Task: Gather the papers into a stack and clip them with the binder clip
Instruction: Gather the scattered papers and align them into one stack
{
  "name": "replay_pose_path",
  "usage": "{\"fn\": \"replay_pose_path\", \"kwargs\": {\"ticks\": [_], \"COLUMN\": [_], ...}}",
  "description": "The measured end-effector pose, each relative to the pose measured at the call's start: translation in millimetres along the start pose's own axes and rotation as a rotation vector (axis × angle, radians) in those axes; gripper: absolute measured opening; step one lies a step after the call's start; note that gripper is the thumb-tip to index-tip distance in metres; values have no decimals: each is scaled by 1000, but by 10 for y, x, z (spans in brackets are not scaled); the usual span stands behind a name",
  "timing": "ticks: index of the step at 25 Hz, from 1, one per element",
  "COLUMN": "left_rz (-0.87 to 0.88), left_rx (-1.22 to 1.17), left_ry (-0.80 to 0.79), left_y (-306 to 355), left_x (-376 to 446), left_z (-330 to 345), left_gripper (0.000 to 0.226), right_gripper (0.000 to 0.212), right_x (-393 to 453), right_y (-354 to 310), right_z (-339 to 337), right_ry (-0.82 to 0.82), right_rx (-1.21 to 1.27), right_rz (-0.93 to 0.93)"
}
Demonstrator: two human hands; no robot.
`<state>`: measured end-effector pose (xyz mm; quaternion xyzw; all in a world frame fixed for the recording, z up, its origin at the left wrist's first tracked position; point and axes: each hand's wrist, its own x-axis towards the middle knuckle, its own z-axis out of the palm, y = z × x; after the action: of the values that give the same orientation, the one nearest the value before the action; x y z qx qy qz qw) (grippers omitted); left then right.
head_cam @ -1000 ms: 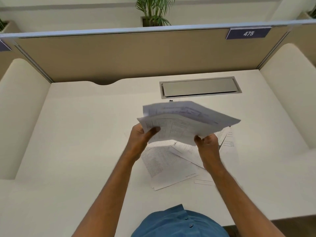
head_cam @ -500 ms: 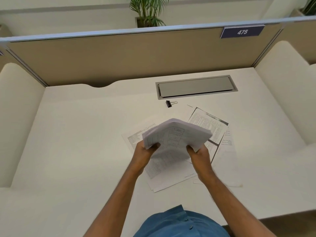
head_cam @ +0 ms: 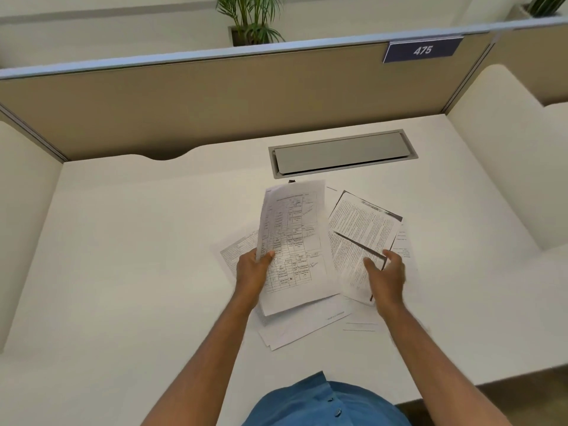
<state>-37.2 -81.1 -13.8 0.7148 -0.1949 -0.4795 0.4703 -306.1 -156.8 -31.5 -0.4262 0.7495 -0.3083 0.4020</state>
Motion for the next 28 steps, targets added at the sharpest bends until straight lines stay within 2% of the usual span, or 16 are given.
{"fn": "replay_pose_path", "kwargs": {"ticks": [2, 4, 9, 13, 17, 20, 23, 28], "left_rz": [-74, -136, -169, -142, -138, -124, -146, -161], "left_rx": [-26, -58, -51, 4, 42, 71, 59, 85], "left_ry": [-8, -26, -74, -147, -186, -176, -180, -273], "left_y": [-44, -48, -2, 13, -25, -15, 0, -51], "left_x": [119, 173, 235, 294, 344, 387, 413, 403], "left_z": [68, 132, 290, 416, 442, 449, 466, 531], "left_gripper": [30, 27, 27, 29, 29, 31, 39, 41], "right_gripper": [66, 73, 73, 71, 69, 68, 63, 46], "right_x": [195, 298, 366, 385, 298, 234, 224, 275], "right_y": [102, 148, 126, 128, 167, 154, 119, 145], "right_z": [-55, -84, -22, 54, 175, 255, 244, 118], "right_ry": [48, 35, -38, -117, -183, -232, -282, -303], "right_rx": [-37, -78, -187, -314, -424, -354, -266, -86], "right_rz": [154, 172, 187, 119, -47, -79, -17, 88]}}
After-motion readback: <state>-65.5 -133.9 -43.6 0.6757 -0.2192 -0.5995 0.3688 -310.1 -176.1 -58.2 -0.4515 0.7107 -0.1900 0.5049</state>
